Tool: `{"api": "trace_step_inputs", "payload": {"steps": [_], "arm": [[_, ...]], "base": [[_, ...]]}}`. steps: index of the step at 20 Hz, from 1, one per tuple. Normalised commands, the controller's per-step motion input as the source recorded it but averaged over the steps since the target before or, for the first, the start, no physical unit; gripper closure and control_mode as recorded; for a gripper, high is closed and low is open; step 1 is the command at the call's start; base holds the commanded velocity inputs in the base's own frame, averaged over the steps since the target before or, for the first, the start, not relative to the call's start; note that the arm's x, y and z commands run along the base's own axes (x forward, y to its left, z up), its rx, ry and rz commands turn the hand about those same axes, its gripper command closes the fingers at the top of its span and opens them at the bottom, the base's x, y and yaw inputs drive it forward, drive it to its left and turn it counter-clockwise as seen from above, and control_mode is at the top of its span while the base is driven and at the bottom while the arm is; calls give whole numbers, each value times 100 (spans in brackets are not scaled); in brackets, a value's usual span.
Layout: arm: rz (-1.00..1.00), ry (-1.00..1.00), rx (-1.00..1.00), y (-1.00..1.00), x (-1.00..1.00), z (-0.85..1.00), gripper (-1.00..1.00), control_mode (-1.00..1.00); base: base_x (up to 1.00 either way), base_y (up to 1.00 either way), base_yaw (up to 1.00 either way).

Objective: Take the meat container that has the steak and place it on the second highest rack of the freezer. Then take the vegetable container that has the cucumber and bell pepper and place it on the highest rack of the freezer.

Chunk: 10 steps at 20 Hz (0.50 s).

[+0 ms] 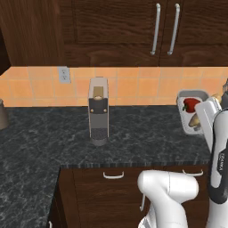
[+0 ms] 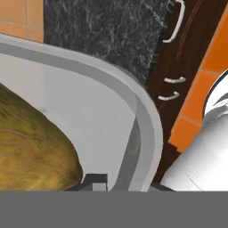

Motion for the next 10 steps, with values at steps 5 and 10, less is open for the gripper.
{"api": "trace_step_inputs", "payload": {"steps": [5,10], "arm": [[0,3,0,24,-3,-3,100,100],[0,0,0,0,0,0,100,100]], "base": [[-7,10,0],[-85,5,-18]]}}
